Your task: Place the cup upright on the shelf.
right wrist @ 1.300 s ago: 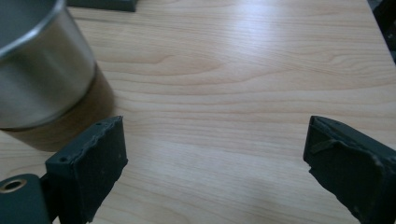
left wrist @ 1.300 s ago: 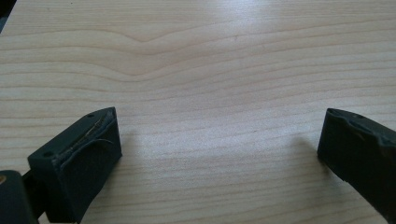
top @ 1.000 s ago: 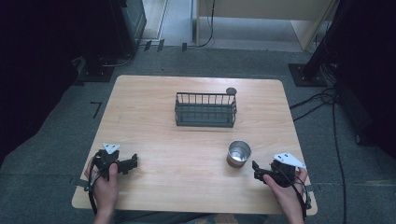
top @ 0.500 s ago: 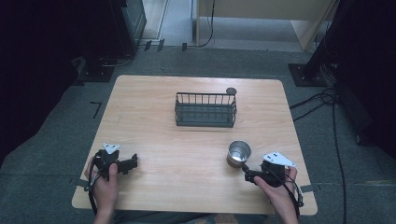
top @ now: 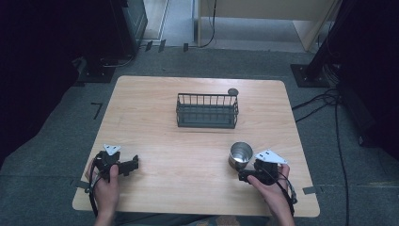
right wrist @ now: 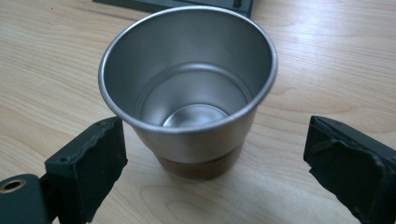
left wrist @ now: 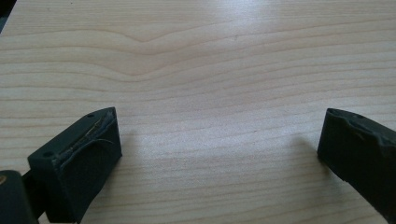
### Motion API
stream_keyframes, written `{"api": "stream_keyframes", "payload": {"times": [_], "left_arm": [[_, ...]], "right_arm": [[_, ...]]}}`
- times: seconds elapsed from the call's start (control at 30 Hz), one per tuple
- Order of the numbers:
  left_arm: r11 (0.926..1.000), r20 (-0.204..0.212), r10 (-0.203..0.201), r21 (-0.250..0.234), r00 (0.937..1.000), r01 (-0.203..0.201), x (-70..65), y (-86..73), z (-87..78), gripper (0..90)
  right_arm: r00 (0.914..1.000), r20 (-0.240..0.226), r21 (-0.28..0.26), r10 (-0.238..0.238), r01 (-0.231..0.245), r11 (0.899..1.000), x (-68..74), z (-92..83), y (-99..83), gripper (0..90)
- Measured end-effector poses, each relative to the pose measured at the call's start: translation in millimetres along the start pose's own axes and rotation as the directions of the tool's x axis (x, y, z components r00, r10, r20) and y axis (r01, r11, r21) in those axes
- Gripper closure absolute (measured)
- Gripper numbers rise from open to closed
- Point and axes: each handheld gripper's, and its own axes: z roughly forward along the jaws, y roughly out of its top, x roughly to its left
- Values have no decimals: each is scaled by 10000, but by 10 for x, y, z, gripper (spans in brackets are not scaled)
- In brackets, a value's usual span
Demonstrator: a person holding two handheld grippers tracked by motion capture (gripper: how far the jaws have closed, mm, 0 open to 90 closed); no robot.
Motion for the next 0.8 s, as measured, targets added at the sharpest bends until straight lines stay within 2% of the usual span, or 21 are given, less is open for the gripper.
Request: {"api": "stream_keyframes", "payload": {"times": [0.13, 0.37, 0.63, 0.8], "left_arm": [[10000, 1, 3, 2, 10000, -3, 0, 0, 0, 0], [10000, 3, 4, 6, 10000, -4, 1, 0, 0, 0], [10000, -1, -1, -3, 10000, 1, 0, 0, 0, 0], [10000, 4, 6, 4, 10000, -6, 1, 0, 0, 0]], "right_arm": [[9998, -118, -118, 153, -154, 9998, 20, 71, 27, 59], [9999, -72, -349, 122, -125, 9993, 63, 183, 47, 84], [9996, 239, -590, 145, -131, 9982, 137, 301, 47, 164], [9995, 297, -637, 113, -94, 9979, 150, 310, 60, 170]]}}
